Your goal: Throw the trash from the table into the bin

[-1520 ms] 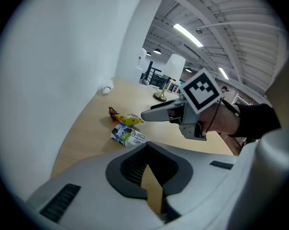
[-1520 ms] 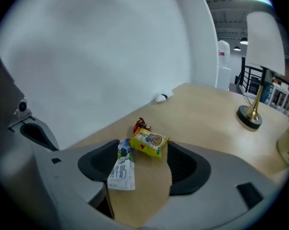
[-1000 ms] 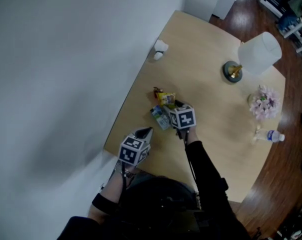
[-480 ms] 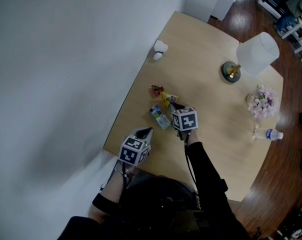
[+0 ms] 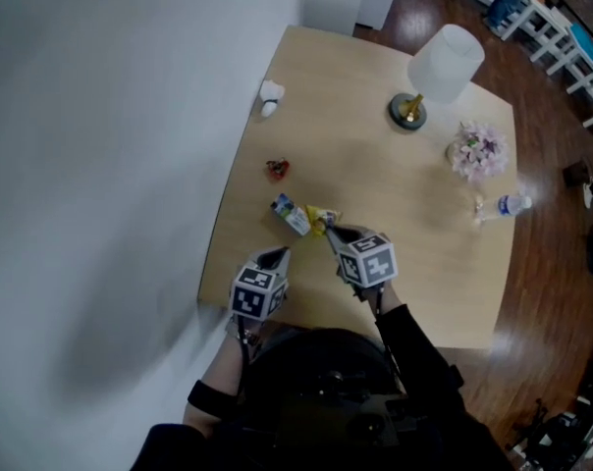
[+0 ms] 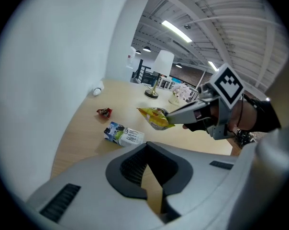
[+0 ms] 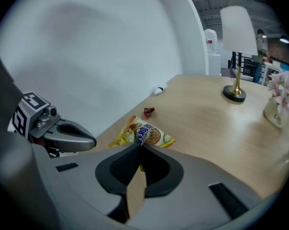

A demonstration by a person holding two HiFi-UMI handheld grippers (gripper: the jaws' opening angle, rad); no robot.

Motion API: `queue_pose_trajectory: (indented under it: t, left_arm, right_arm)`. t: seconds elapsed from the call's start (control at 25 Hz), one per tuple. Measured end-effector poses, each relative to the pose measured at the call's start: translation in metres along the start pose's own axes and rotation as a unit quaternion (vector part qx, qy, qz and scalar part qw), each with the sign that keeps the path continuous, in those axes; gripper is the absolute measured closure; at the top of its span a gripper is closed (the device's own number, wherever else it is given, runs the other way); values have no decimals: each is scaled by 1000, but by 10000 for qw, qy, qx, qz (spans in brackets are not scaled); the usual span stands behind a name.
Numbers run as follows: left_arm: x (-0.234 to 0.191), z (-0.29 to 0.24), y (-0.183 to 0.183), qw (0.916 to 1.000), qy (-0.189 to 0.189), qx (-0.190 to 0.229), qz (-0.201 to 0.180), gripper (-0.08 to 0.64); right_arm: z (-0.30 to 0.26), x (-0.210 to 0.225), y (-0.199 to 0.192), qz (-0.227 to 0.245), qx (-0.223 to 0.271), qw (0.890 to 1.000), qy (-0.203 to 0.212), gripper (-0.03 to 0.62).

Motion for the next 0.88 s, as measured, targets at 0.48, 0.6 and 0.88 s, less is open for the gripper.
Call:
queue_pose_trajectory:
  t: [0.48, 0.6, 0.88]
  left_arm:
    - [80, -1, -20, 9901, -1068, -142, -900, 557]
    - [103, 3, -22, 9880, -1092, -120, -1087, 557]
    - [174, 1, -28, 9830, -1190, -184, -1385, 557]
  right_arm:
    - [95, -29, -110, -861, 252, 9933, -725, 583]
    - [113, -26, -131, -950, 376, 9917, -787, 583]
    - [166, -10, -175, -1134, 692, 9879, -804, 583]
Point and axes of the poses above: the fingertips, and each gripper's own axes: z backward along the fingers, x to its right, y out of its top, the point moved 4 cm from there along z, backward along the fingers, and after that the axes turned 9 degrees about y, right-handed, at the moved point
